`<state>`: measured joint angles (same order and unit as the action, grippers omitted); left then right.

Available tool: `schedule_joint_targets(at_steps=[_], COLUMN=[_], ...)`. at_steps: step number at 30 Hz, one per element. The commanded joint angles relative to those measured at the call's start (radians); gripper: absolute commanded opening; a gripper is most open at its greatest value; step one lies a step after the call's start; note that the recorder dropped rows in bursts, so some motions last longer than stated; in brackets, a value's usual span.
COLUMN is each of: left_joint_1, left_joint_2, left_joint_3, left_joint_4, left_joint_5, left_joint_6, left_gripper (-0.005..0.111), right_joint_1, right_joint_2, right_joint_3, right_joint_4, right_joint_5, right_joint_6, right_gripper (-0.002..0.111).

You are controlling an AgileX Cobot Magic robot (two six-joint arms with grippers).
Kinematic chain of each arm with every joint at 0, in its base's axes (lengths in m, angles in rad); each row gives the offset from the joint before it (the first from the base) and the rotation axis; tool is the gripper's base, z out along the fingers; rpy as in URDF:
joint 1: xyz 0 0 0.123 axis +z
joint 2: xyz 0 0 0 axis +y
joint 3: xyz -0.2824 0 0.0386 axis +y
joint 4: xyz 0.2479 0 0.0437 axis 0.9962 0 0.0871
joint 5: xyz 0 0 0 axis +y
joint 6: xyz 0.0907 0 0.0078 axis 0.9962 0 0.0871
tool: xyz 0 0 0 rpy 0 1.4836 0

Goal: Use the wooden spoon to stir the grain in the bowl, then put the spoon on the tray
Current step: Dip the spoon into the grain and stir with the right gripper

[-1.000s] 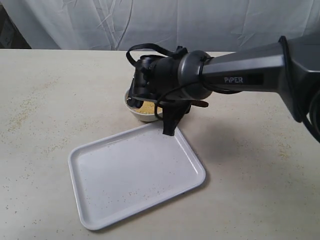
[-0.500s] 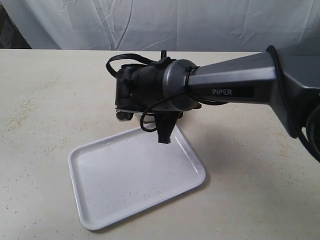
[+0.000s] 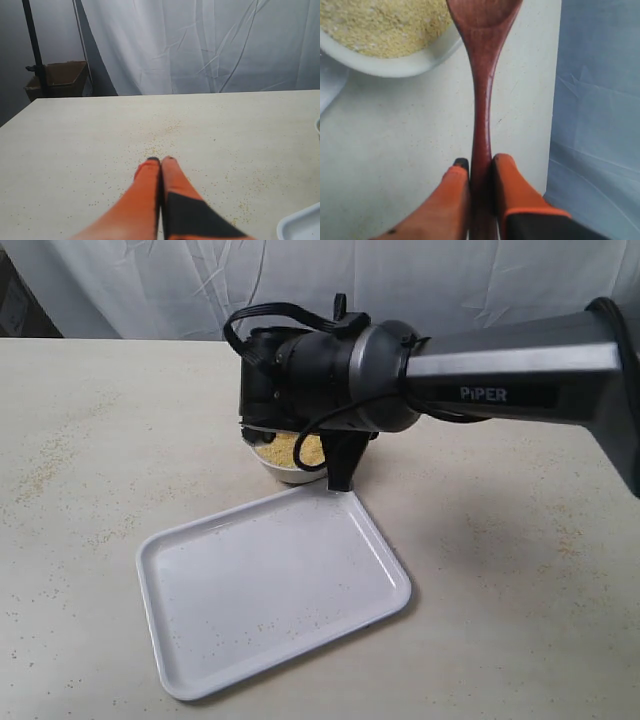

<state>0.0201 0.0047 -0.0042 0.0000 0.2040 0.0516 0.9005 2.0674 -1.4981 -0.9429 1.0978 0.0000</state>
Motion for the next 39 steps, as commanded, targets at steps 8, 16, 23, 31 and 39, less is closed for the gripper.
schedule_joint_targets(at_steps=[8, 16, 23, 31, 39], left_joint_1=[-0.005, -0.005, -0.005, -0.005, -0.005], left_joint_2=[-0.005, -0.005, -0.005, -0.005, -0.005], left_joint_3=[0.004, 0.004, 0.004, 0.004, 0.004], left_joint_4=[0.000, 0.000, 0.000, 0.000, 0.000], left_joint_5=[-0.005, -0.005, -0.005, -0.005, -0.005], left_joint_6=[0.000, 0.000, 0.000, 0.000, 0.000], left_gripper=[0.000, 0.000, 0.000, 0.000, 0.000], right_joint_1=[-0.049, -0.013, 0.040, 0.043, 0.043], right_joint_2=[0.097, 0.101, 0.095, 0.037, 0.002], right_joint_3=[-0.004, -0.004, -0.004, -0.004, -0.004], right_joint_4=[0.011, 0.039, 0.024, -0.064, -0.043], right_joint_5=[-0.013, -0.013, -0.012, 0.049, 0.055], right_joint_6=[0.000, 0.000, 0.000, 0.000, 0.000], right_gripper=[-0.001, -0.001, -0.001, -0.001, -0.001])
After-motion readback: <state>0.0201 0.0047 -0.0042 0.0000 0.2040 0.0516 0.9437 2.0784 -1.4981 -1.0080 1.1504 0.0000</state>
